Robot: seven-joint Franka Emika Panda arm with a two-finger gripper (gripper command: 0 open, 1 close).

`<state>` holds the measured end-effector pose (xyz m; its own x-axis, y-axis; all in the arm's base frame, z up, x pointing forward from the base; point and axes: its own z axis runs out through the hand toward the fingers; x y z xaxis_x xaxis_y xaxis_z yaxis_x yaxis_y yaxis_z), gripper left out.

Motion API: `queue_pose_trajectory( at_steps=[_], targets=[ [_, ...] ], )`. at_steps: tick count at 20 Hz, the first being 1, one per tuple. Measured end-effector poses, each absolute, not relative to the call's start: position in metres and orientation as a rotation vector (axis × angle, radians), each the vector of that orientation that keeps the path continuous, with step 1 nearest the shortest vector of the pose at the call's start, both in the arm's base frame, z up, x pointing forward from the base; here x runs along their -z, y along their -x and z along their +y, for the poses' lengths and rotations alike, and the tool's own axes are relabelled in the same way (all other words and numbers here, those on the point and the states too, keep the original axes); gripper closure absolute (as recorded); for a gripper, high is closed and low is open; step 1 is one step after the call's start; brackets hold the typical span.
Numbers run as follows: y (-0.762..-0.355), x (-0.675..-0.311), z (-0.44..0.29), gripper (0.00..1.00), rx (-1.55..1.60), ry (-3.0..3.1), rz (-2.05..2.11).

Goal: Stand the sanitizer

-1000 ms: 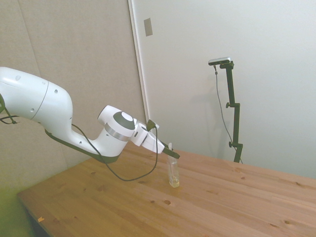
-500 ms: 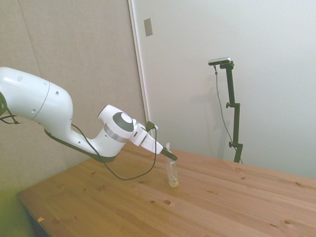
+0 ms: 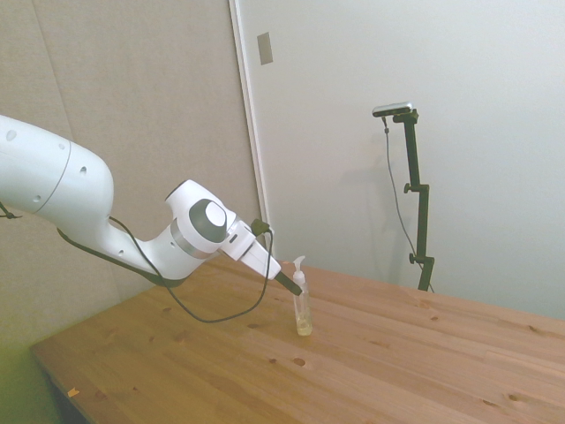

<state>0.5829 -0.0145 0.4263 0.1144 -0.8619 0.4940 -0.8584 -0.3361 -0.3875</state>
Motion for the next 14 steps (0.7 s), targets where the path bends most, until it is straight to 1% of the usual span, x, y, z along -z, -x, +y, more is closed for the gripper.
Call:
queue_pose_trajectory(
  at_steps=[5,9,14],
  targets=[
    [-0.564,-0.435,-0.016,0.0,0.903,2.417,1.758],
    [-0.546,-0.435,-0.013,0.0,0.749,2.516,1.67],
    [-0.514,-0.435,-0.009,0.0,0.568,2.644,1.535]
  ],
)
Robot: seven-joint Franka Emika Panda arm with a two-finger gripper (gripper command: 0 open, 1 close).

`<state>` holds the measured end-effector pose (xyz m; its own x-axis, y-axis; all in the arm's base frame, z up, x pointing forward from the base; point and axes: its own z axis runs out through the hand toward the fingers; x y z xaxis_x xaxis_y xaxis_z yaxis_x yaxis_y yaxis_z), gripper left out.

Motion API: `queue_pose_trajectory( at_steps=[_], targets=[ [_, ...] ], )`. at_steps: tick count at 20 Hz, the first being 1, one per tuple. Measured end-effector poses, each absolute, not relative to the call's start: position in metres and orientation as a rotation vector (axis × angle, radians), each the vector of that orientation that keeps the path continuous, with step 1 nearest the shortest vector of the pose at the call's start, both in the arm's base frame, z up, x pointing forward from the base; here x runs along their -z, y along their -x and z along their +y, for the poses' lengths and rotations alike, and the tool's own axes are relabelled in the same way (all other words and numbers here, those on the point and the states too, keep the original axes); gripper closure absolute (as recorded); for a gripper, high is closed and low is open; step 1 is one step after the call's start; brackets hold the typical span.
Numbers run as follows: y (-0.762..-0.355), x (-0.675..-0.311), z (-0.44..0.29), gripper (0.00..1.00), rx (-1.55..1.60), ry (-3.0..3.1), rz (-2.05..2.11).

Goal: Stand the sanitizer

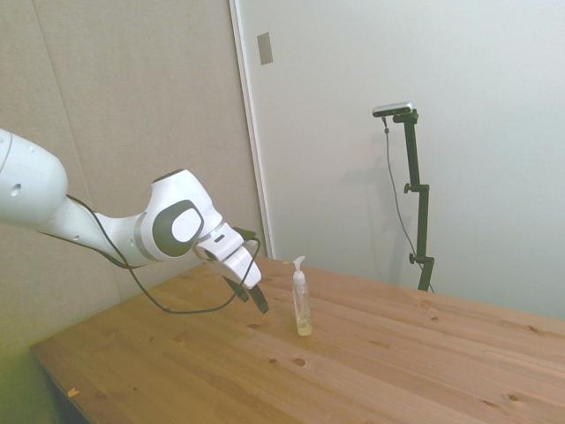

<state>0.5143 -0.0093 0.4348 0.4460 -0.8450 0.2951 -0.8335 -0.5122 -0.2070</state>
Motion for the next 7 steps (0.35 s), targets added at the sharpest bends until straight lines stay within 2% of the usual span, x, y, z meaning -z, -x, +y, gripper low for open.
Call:
queue_pose_trajectory(
  at_steps=[7],
  targets=[
    [-0.473,-0.426,-0.001,0.0,0.315,2.78,1.37]
  ],
)
